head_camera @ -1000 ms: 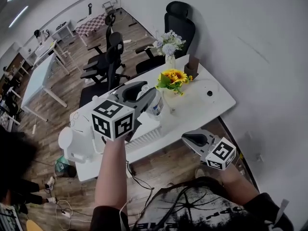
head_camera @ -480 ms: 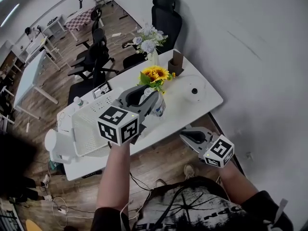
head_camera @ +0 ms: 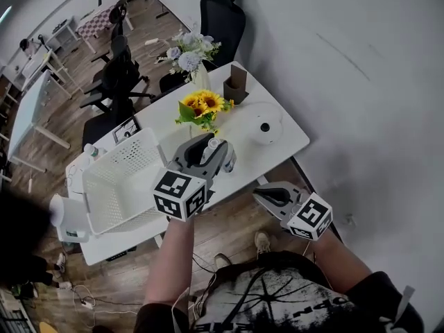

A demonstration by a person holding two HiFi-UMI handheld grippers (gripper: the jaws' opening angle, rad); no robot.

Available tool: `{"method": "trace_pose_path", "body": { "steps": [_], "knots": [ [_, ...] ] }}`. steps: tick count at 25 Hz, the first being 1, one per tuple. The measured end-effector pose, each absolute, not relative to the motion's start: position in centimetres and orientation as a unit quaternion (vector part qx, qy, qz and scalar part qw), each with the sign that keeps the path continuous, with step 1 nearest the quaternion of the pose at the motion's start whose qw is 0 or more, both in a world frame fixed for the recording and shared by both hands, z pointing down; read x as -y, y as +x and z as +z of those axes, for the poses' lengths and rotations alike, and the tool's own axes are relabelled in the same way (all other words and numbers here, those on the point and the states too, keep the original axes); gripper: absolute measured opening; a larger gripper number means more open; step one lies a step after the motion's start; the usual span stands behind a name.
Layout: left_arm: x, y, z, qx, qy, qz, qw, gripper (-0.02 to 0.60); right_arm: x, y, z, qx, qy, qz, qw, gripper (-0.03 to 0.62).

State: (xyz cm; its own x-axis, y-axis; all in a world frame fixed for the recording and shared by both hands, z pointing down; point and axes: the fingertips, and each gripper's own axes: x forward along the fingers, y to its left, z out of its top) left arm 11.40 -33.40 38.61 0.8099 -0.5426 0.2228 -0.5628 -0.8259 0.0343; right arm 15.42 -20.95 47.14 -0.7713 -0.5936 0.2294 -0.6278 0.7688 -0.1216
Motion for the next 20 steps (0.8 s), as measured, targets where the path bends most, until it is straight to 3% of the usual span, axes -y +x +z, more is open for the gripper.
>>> {"method": "trace_pose_path", "body": {
  "steps": [20],
  "knots": [
    [35.9, 13.1, 48.0, 0.332, 0.934, 0.117, 0.065, 0.149, 23.7, 17.1, 51.7, 0.938, 0.302, 0.139, 0.1, 0.025]
  ]
}}
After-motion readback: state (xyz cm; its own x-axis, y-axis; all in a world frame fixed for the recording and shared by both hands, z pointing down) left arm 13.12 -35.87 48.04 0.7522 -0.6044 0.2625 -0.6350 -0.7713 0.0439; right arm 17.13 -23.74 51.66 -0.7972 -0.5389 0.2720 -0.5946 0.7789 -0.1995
